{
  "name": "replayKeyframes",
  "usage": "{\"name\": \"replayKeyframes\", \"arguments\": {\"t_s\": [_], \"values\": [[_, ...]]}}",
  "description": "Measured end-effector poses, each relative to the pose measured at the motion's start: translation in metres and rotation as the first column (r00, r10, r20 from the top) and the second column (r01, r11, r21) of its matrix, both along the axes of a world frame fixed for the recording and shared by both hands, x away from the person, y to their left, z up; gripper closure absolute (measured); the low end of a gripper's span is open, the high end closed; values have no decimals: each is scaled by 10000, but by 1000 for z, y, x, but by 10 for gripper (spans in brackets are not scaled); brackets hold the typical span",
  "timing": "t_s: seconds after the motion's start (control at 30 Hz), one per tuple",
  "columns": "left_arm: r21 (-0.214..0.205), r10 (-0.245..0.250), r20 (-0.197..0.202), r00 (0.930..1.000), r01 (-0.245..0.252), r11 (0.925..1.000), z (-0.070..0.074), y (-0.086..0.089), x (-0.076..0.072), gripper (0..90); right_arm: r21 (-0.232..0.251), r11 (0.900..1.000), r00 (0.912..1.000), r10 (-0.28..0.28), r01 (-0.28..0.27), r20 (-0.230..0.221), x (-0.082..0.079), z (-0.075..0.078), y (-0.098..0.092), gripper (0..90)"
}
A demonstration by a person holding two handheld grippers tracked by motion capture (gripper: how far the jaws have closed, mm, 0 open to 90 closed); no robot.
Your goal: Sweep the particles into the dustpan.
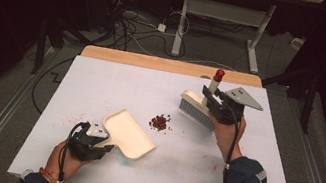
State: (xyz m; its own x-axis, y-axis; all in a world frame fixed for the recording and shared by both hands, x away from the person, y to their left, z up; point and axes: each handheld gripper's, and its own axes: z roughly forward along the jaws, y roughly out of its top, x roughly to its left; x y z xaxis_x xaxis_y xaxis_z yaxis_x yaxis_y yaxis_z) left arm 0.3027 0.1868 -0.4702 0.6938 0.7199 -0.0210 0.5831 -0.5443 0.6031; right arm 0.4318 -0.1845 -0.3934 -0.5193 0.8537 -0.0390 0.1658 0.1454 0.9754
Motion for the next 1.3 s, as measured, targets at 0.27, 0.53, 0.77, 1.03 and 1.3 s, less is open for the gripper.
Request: {"name": "replayKeyframes", "arguments": {"t_s": [0.27,0.53,0.77,1.03,1.3], "values": [[-51,-29,-79,10000,28,10000,-3,-3,3,637,-1024,9939,9990,421,-405,139,10,-11,40,700],[-18,-46,-50,10000,45,10000,-4,-7,6,637,-826,9900,9934,1145,-1147,-79,-3,-17,60,694],[17,73,-21,10000,-73,10000,-4,-16,10,637,-726,9884,9910,1342,-1337,21,-24,-22,78,688],[-76,174,-146,9997,-175,9998,-1,-26,12,636,-573,9916,9932,1163,-1162,-11,-39,-23,93,685],[-76,78,-283,9996,-80,9999,-2,-31,18,636,-909,9790,9830,1834,-1825,14,-56,-25,103,684]]}}
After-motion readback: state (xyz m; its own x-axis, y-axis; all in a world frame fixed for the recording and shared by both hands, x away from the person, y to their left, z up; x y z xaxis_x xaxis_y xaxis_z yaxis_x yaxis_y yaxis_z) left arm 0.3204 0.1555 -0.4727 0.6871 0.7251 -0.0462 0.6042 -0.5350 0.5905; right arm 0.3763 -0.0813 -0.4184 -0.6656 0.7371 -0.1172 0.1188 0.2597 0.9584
